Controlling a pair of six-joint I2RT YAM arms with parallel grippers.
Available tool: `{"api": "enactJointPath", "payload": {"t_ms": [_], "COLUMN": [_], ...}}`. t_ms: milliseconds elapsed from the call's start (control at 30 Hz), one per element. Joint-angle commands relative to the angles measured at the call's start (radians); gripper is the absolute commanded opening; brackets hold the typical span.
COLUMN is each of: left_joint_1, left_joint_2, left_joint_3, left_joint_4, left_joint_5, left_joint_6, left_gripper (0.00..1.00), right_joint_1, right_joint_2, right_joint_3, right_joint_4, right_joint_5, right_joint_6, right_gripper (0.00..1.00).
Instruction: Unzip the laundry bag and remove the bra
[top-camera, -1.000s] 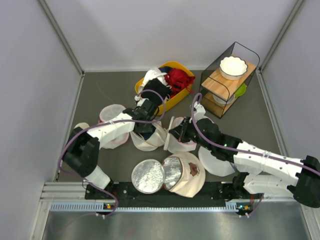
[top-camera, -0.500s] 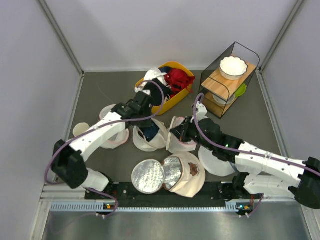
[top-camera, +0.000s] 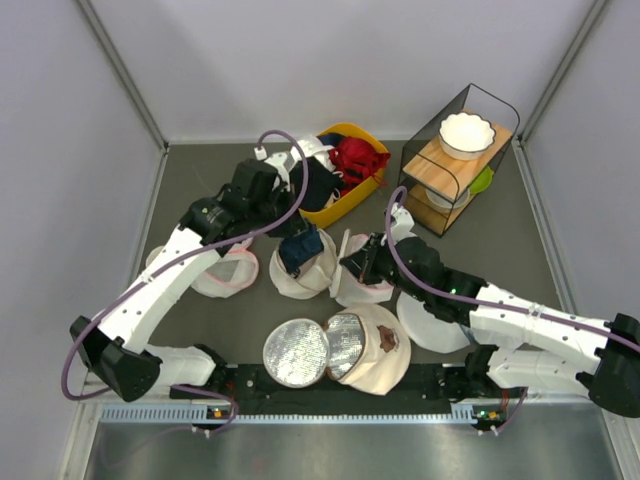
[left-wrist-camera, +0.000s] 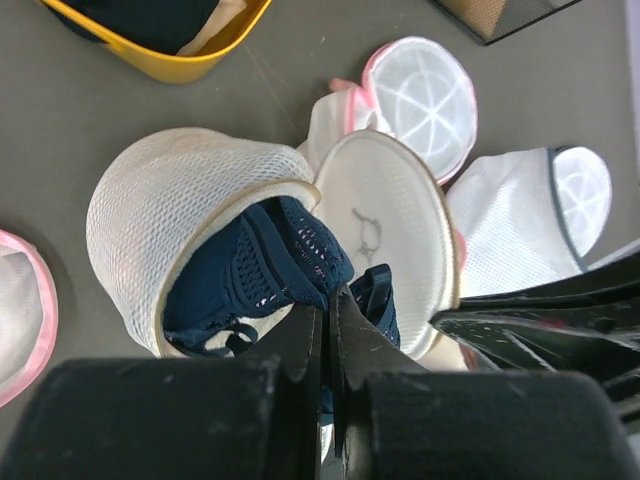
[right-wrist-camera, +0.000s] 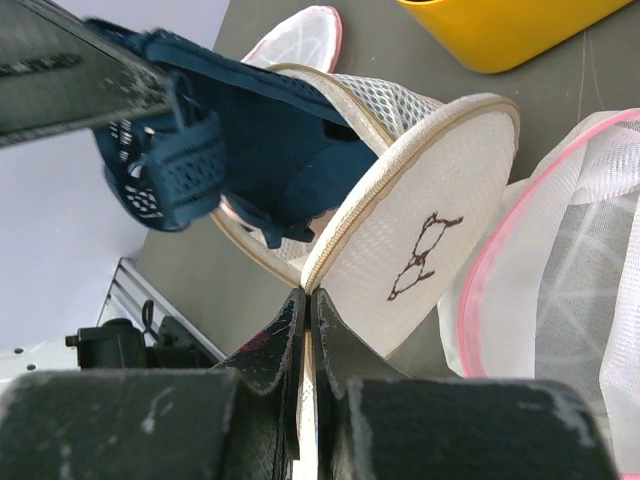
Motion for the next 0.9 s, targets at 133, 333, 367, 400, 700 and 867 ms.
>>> {"api": "enactJointPath", "payload": {"t_ms": [133, 333, 367, 400, 700, 867], "left_joint_1": [0.04, 0.056, 0.056, 0.056, 0.056, 0.053], "left_joint_2": [-0.052, -0.034, -0.029, -0.023, -0.038, -0.035], "left_joint_3": [0.184, 0.196, 0.19, 0.17, -0.075, -0.091], "left_joint_4": [0.014, 0.046, 0.043, 0.045, 0.089, 0.115], "left_joint_5": [-0.033, 0.087, 0.099, 0.099, 0.24, 0.384], "left_joint_6": [-0.019, -0.034, -0.029, -0.026, -0.034, -0.048], "left_gripper": [0.0, 0.0, 0.0, 0.0, 0.0, 0.0], "right_joint_1": [0.012, 0.012, 0.012, 0.012, 0.012, 0.01], "right_joint_2": [-0.017, -0.02, -0.023, -0.026, -0.092, -0.027], "right_joint_3": [0.019, 0.027, 0.031, 0.036, 0.103, 0.136], "right_joint_4": [0.01, 0.006, 0.004, 0.001, -0.029, -0.033], "right_joint_5": [0.011, 0.004, 0.004, 0.005, -0.009, 0.003], "right_joint_6": [-0.015, -0.017, -0.02, -0.024, -0.049, -0.049], "right_gripper": [0.0, 0.0, 0.0, 0.0, 0.0, 0.0]}}
